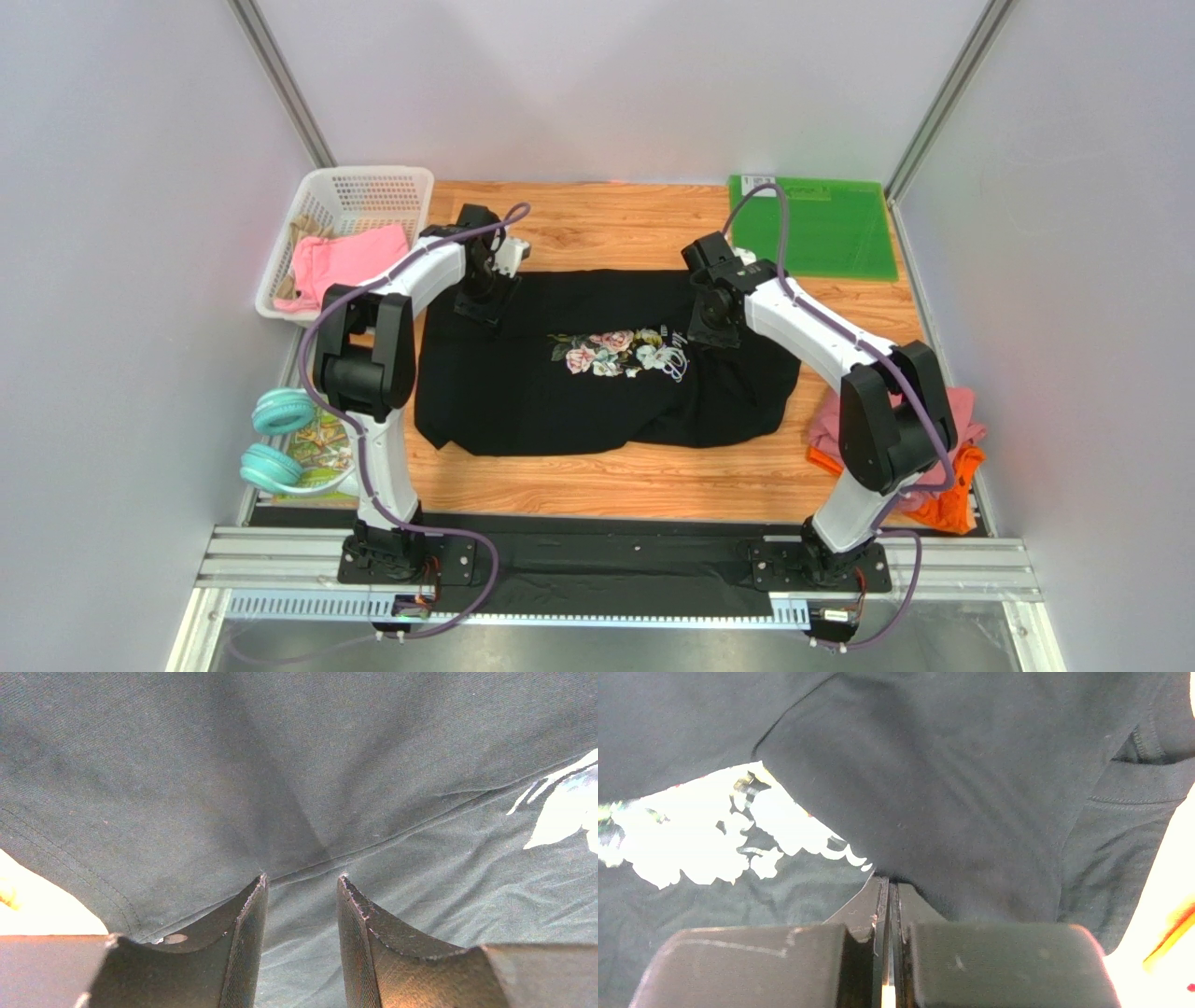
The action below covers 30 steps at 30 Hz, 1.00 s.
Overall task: Fold and stack the t-shirts
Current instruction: Fold the flattened tshirt in 1/3 of the way
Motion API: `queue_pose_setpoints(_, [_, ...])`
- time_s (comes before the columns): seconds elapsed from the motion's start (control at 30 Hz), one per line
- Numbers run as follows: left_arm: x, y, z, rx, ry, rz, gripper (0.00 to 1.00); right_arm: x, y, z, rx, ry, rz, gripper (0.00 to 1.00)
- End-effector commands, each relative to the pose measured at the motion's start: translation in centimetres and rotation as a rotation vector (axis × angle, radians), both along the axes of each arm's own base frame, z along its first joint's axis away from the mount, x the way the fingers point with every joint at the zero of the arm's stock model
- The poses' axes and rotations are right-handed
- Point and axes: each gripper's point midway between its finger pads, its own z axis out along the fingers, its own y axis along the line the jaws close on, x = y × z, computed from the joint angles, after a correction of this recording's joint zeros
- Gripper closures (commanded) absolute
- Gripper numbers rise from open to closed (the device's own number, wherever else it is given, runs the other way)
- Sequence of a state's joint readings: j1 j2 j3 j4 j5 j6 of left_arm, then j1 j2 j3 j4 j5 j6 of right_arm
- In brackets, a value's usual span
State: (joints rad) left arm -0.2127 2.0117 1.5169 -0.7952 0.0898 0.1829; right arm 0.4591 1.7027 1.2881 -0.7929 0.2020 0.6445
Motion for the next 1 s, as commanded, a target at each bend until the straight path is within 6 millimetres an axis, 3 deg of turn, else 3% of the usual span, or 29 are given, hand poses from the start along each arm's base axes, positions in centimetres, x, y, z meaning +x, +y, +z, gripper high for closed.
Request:
queue_pose_setpoints(0.0, [0.4, -0.3, 2.4, -0.028, -0.060, -0.006, 0.53, -1.4, 1.3, 1.7, 0.015, -0.029, 0.062, 1.00])
queue_pose_setpoints(0.33, [0.7, -0.5, 2.9, -0.034, -0.072, -0.005, 0.53, -8.3, 5.0, -0.5, 0.177, 0.119, 0.193, 1.00])
queue_pose_setpoints(0.53, [0.5, -0.7, 2.9, -0.051, -0.063, 0.001, 0.53, -10.3, 6.9, -0.4, 0.238, 0.150, 0.248, 1.00])
queue_pose_setpoints(0.63, [0.5, -0.8, 3.1, -0.054, -0.067, 0.003, 0.53, -10.7, 8.5, -0.2, 0.247, 0.162, 0.315, 1.00])
queue_pose_setpoints(0.7, [0.5, -0.9, 3.2, -0.059, -0.067, 0.003, 0.53, -10.8, 9.0, -0.9, 0.218, 0.199, 0.338, 0.90])
queue_pose_setpoints(0.73, [0.6, -1.0, 3.4, -0.061, -0.070, 0.001, 0.53, -11.0, 8.9, -1.3, 0.202, 0.219, 0.340, 0.78])
queue_pose_setpoints(0.87, [0.5, -1.1, 3.6, -0.064, -0.070, -0.003, 0.53, -10.3, 9.2, -2.6, 0.158, 0.263, 0.348, 0.68])
queue_pose_setpoints(0.97, [0.3, -1.0, 3.5, -0.057, -0.067, -0.009, 0.53, -8.1, 8.6, -1.0, 0.154, 0.229, 0.324, 0.67])
